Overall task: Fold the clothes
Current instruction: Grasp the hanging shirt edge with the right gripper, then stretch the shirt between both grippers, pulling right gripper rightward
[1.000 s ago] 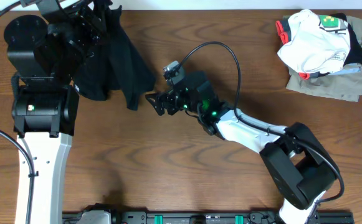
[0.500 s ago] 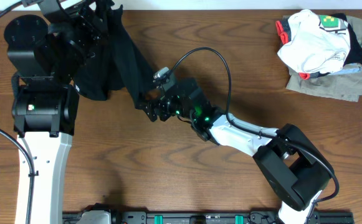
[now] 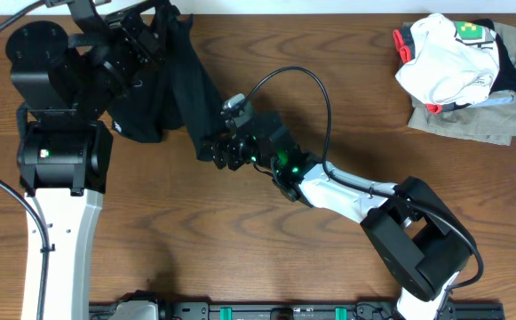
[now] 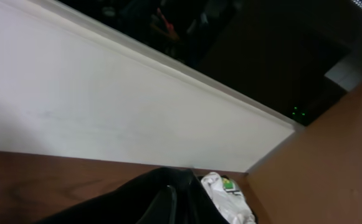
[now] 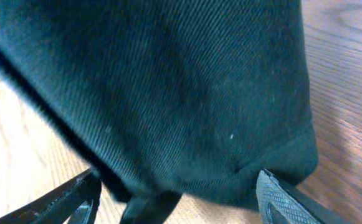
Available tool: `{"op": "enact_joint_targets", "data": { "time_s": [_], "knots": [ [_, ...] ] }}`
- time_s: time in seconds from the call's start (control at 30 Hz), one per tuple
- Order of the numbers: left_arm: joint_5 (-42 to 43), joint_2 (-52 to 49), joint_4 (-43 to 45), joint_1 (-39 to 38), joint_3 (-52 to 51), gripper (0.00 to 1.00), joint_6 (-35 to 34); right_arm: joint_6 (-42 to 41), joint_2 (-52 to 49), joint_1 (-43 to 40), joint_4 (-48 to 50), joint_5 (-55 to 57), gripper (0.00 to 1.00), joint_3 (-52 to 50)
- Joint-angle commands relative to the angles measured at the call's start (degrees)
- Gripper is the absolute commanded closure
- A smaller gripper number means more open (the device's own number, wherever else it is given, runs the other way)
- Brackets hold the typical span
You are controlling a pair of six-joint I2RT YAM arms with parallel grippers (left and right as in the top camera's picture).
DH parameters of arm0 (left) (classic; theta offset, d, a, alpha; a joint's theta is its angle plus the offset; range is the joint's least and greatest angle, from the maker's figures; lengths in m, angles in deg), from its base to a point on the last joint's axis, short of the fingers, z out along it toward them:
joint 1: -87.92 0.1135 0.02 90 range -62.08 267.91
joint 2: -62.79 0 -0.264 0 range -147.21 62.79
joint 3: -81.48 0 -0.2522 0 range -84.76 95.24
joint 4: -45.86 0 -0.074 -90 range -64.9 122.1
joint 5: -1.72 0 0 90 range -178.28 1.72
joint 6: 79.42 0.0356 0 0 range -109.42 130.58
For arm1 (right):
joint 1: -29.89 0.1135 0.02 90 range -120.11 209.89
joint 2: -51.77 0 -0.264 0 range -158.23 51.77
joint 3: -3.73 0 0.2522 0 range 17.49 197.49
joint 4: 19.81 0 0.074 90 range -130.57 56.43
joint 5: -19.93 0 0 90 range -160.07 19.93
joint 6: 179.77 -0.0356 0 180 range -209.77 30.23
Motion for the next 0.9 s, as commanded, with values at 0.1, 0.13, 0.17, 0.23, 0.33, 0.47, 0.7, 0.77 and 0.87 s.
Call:
{"op": "enact_joint_targets", "data": {
  "time_s": [0.1,0.13,0.17,0.23,0.33,0.47,0.7,0.77,0.87],
  "knots": [
    [2.0,4.2,0.9,-0.2,0.6,0.94,-1.0,-0.3,-0.4,0.7,0.0,1.2,0.26,0.7],
    [2.0,4.6,0.9,-0.2,0.6,0.94,-1.0,-0.3,-0.4,0.7,-0.1,1.2,0.27,0.7],
    [2.0,5.0,1.1,-0.2,0.6,0.94,-1.0,-0.4,-0.5,0.7,-0.2,1.2,0.28,0.7],
    [2.0,5.6,1.3,-0.2,0.6,0.94,-1.0,-0.4,-0.5,0.7,-0.5,1.2,0.29,0.7],
    [2.0,6.7,1.5,-0.2,0.6,0.94,-1.0,-0.4,-0.5,0.7,-0.6,1.2,0.33,0.7],
    [2.0,7.7,1.4,-0.2,0.6,0.94,-1.0,-0.4,-0.5,0.6,-0.6,1.2,0.61,0.7],
    [-0.6,8.0,-3.4,-0.2,0.6,0.94,4.3,4.9,2.2,-2.4,-2.1,4.0,0.97,0.7],
    [-5.1,7.9,-5.8,-0.2,0.6,0.94,6.0,7.5,4.5,-4.2,-4.1,4.2,0.98,0.8],
    [-13.7,7.9,-8.3,-0.2,0.6,0.94,8.5,10.3,9.0,-7.3,-9.0,4.2,0.99,1.0]
  ]
}}
